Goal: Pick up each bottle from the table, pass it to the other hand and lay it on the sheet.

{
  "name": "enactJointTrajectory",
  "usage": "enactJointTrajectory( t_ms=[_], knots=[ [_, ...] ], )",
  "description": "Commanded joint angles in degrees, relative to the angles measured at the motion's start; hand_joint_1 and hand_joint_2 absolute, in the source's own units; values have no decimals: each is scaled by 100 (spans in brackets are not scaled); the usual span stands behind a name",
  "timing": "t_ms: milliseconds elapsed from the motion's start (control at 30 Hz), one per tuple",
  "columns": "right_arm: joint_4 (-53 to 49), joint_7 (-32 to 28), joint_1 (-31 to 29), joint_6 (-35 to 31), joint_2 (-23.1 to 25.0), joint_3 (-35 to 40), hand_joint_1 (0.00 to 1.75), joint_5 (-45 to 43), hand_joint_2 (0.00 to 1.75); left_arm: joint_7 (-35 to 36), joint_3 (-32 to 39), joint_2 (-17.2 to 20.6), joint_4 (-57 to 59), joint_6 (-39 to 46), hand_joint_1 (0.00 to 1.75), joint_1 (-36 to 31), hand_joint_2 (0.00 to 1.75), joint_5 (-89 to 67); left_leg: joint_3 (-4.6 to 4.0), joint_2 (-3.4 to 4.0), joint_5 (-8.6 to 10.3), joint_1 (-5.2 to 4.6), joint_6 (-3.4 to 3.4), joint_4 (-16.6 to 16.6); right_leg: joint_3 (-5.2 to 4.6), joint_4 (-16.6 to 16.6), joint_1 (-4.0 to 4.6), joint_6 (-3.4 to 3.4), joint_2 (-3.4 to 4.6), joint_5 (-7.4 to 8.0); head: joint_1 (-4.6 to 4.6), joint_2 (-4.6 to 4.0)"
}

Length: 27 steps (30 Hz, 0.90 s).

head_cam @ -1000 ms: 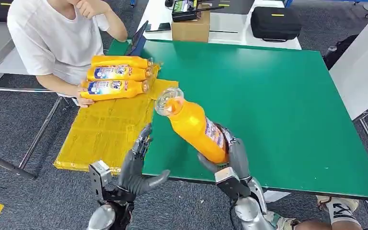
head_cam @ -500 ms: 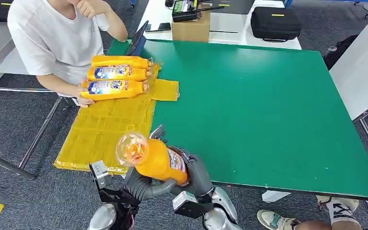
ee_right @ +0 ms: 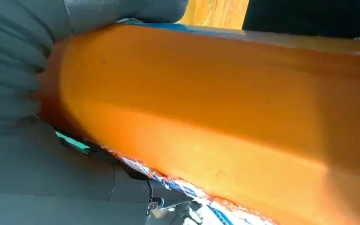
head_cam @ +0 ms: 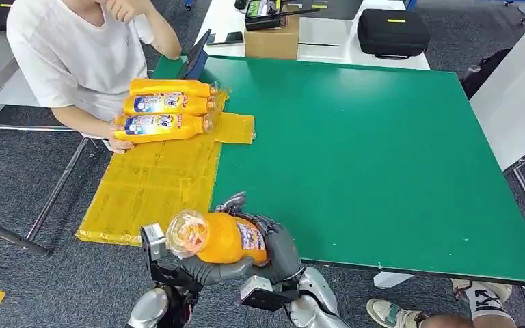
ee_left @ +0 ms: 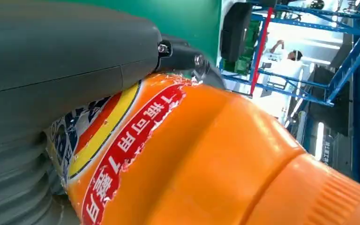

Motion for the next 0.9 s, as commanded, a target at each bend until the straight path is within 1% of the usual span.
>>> enactJointTrajectory(
  t_ms=[33,67,100,133,167,200,233,267,367,400,467,500,567,600,633,667,700,733,767,800,833,867,900],
  knots=[
    [628,36,-117,131,15,426,169,42,175,82,-429,-23,339,-104,175,-364,175,156,25,-9,-7,5,-6,-4,31,-6,6,-9,-15,-10,2,0],
    [601,33,-83,142,18,411,169,6,175,79,-377,-46,325,-54,175,-355,175,207,39,-10,-13,8,-9,-3,46,-7,10,-13,-17,-15,0,0],
    [554,31,-29,159,27,396,154,-44,175,94,-304,-75,305,6,175,-346,175,301,22,-10,-6,5,-6,-4,27,-6,6,-9,-15,-9,2,0],
    [517,36,16,156,36,383,129,-78,175,84,-242,-100,279,69,175,-334,175,361,34,-12,-12,7,-8,-2,41,-5,9,-12,-19,-15,2,0],
    [475,65,62,173,46,375,16,-119,175,64,-186,-124,238,149,175,-321,175,416,44,-12,-18,10,-10,0,53,-5,12,-16,-20,-21,2,0],
    [440,77,109,155,67,350,0,-160,175,30,-122,-150,193,205,175,-307,175,473,24,-11,-9,5,-6,-3,30,-5,7,-10,-16,-12,0,0],
    [377,75,162,155,82,346,0,-208,175,-13,-41,-186,121,309,175,-296,175,557,36,-10,-16,9,-9,0,42,-4,11,-14,-17,-18,2,0],
    [344,66,185,141,77,366,0,-213,175,-20,-4,-201,72,370,175,-302,175,616,21,-9,-8,5,-6,-3,25,-3,7,-10,-15,-11,2,0],
    [340,65,192,137,79,369,0,-214,175,-16,7,-201,58,378,175,-314,175,625,16,-11,-6,5,-5,-2,21,-4,7,-8,-15,-9,2,0],
    [340,65,192,137,79,369,0,-214,175,-16,7,-201,58,378,175,-314,175,625,31,-12,-13,7,-7,-1,37,-4,9,-11,-19,-17,0,0],
    [340,65,192,137,79,369,0,-214,175,-16,7,-201,58,378,175,-314,175,625,14,-6,-5,5,-5,-1,18,-4,6,-7,-12,-7,2,0],
    [341,65,180,141,67,364,0,-214,175,-16,0,-204,59,377,175,-309,175,625,34,-11,-13,7,-8,-1,39,-4,9,-12,-19,-17,0,0],
    [341,65,180,141,67,364,0,-214,175,-16,0,-204,59,377,175,-309,175,625,17,-10,-6,6,-6,-2,22,-4,7,-9,-17,-9,2,0],
    [341,65,180,141,67,364,0,-214,175,-16,0,-204,59,377,175,-309,175,625,33,-13,-15,8,-8,3,39,-1,10,-13,-21,-19,0,0],
    [338,51,181,146,65,365,0,-236,0,-35,58,-244,60,435,175,-302,175,716,23,-11,-8,6,-6,-2,28,-4,7,-10,-18,-12,2,0],
    [336,39,189,94,60,360,0,-242,0,-56,95,-261,41,511,175,-320,175,786,14,-10,-5,6,-5,-1,19,-5,7,-8,-16,-8,2,0],
    [339,22,201,51,64,354,0,-267,0,-86,145,-277,5,617,175,-341,175,873,29,-12,-12,8,-8,0,36,-4,9,-12,-20,-16,0,-2],
    [318,-5,217,16,60,356,0,-284,0,-78,188,-288,-20,701,175,-357,175,952,13,-12,-4,5,-5,-2,18,-4,6,-8,-18,-8,2,0],
    [297,-28,229,-19,52,373,0,-280,0,-64,221,-285,-35,760,175,-378,175,1002,32,-14,-13,8,-8,0,39,-2,10,-14,-22,-18,0,0],
    [259,-31,256,-50,58,373,0,-311,0,-64,286,-304,-47,894,175,-390,175,1025,14,-13,-5,6,-6,-1,20,-3,7,-9,-19,-9,2,0],
    [176,-31,296,-68,54,408,0,-363,0,-50,357,-317,-49,1033,175,-417,175,1057,33,-14,-13,8,-9,0,39,-2,10,-14,-22,-18,0,0],
    [112,-31,329,-118,45,453,0,-376,0,-46,412,-328,-38,1217,175,-447,175,995,22,-14,-9,9,-8,0,28,-3,10,-11,-21,-13,2,0],
    [75,-31,353,-166,41,511,0,-418,0,-88,424,-306,0,1645,175,-506,175,667,35,-15,-14,10,-10,-1,42,-4,12,-15,-24,-19,0,0]
  ],
)
